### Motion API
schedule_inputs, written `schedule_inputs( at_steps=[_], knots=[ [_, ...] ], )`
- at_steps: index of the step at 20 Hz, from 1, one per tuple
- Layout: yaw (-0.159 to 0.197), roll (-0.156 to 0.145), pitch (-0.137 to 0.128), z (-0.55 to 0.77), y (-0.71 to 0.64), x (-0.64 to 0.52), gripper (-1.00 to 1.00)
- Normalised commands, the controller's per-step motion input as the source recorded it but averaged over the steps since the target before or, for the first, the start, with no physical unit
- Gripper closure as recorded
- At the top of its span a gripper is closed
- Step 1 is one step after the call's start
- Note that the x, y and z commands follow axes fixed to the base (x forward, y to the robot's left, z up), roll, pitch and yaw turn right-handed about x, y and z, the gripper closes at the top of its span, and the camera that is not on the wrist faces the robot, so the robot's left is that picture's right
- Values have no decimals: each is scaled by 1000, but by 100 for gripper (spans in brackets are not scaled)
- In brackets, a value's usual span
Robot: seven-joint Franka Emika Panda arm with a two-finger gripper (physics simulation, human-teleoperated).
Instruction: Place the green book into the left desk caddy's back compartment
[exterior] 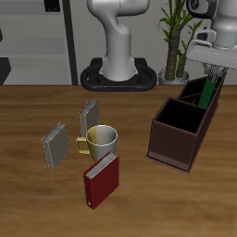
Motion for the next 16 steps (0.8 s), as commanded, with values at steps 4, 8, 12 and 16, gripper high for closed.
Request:
schedule_inputs(
  at_steps=[4,8,12,16],
  knots=[
    [-4,11,30,-190,46,110,100],
    [-8,11,59,-315,68,145,100],
    [-16,21,55,-223,-19,116,100],
    [-46,2,6,124,-130,63,-100]
  ],
)
